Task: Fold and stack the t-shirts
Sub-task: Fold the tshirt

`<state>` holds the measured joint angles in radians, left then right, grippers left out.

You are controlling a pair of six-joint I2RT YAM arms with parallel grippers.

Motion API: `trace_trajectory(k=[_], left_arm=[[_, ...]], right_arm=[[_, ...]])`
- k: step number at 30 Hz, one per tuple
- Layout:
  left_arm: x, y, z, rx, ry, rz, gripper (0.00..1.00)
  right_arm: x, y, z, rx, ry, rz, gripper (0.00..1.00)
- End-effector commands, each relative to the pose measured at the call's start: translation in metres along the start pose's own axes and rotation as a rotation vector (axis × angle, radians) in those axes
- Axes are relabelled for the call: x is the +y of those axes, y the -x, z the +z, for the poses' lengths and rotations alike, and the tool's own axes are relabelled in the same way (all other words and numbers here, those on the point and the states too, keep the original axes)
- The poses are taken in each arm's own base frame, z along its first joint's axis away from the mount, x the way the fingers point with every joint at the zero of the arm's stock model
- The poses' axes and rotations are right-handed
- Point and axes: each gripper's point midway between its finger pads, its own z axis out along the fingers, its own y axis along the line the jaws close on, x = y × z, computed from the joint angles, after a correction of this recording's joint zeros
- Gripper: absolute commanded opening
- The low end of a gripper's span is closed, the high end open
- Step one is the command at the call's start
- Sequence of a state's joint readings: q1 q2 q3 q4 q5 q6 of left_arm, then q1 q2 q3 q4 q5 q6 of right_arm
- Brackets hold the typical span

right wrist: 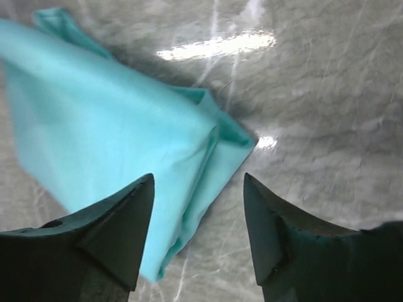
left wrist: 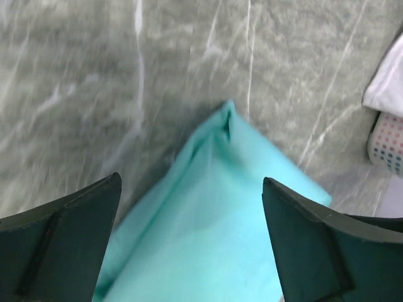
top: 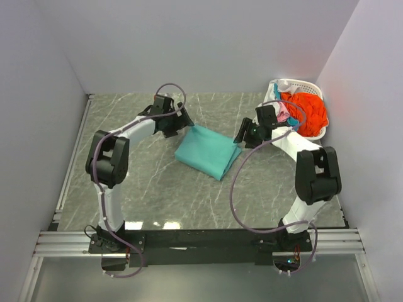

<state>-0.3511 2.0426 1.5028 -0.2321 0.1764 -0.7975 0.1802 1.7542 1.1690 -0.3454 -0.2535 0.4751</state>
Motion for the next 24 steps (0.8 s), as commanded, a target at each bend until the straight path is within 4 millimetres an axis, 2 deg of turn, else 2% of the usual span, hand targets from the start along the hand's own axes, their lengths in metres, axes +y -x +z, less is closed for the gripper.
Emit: trace_trajectory(k=[1,3,7,12,16,20,24], left_arm=[[-0.039,0.017,-0.047,-0.1,-0.081,0.058,0.99],[-0.043,0.014,-0.06,-0.114,-0.083,0.063,0.99],[-0.055,-0.003,-0.075,-0.105,-0.123,0.076,0.99],[-0.045,-0.034,-0.071,-0.019,-0.143,0.059,1.0],[-0.032,-0.057,-0.06,0.048,-0.147,0.044,0.99],[-0.008,-0.076,-0.049,0.094,-0.089,0.03,0.99],[0.011,-0.091,-0.043,0.129,-0.041,0.019,1.0]], right_arm=[[0.024,0.011,-0.034,-0.075,0.075,-0.042,0.67],[0.035,0.006,-0.044,-0.084,0.099,-0.064,0.7],[0.075,-0.012,-0.051,-0.058,0.228,-0.103,0.72],[0.11,-0.036,-0.035,0.009,0.308,-0.14,0.72],[0.108,-0.047,-0.015,0.056,0.293,-0.114,0.72],[0.089,-0.057,0.006,0.093,0.221,-0.093,0.72],[0.07,-0.07,0.016,0.113,0.159,-0.081,0.72]])
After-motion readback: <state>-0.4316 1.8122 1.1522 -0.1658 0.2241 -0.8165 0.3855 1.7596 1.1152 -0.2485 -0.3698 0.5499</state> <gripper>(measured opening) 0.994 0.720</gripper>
